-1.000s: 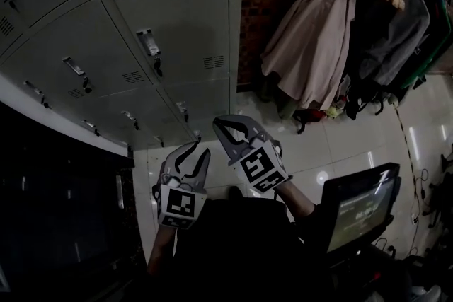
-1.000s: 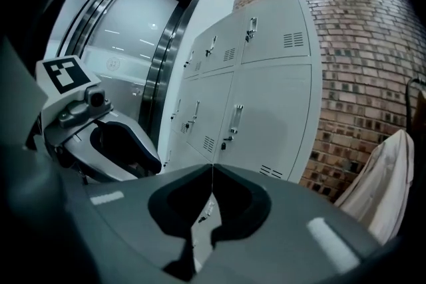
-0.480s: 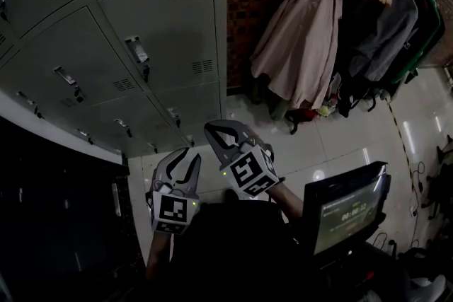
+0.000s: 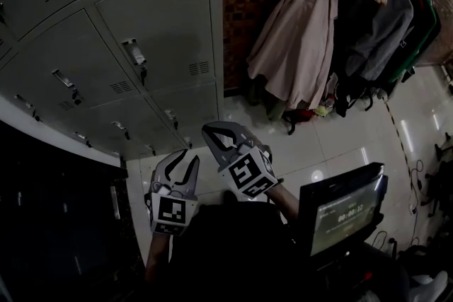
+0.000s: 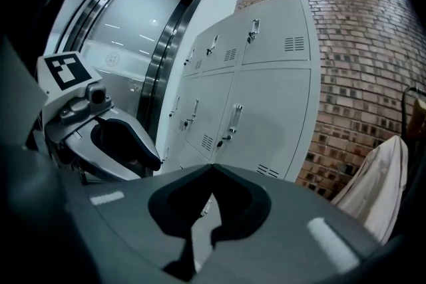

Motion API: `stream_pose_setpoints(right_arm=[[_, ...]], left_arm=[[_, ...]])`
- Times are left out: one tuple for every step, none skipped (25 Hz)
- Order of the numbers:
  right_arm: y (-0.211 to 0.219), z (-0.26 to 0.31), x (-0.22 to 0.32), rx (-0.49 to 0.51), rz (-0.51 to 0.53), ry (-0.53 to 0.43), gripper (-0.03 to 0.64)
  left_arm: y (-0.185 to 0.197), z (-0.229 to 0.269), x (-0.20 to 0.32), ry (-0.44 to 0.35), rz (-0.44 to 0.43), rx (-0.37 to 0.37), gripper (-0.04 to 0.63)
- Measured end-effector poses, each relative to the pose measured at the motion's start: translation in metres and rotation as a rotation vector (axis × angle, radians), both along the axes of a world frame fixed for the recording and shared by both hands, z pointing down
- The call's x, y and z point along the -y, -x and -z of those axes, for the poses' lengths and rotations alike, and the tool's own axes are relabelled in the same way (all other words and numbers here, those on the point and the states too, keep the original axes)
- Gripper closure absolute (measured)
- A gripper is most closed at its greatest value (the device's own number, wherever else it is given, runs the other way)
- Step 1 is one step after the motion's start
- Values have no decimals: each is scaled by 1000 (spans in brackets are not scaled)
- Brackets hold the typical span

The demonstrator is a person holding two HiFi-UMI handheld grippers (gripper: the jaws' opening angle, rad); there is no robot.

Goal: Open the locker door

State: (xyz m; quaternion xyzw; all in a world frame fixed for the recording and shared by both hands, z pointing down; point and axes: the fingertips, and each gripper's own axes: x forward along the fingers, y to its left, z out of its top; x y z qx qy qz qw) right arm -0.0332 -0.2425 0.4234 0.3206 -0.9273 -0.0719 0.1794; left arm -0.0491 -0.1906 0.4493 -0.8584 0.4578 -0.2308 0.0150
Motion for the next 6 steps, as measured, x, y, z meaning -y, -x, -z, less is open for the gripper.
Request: stream_pose_setpoints(right_arm=[[1,2,-1,2,0,-2,617],[1,1,-1,2,1,0,617],[1,0,-2,1,3,2,617],[1,0,-2,1,4,4,617],[2,1,-3,2,5,4,617],[3,2,-3,3,6,5,617]], left_arm=[[0,0,0,0,1,0,492],[0,0,-1,1,2,1,494],[1,1,-1,2,3,2,493],[1,1,-2,1,4,3,493],[2,1,-2,1,5,2,493],[2,1,-2,0,6,2,494]])
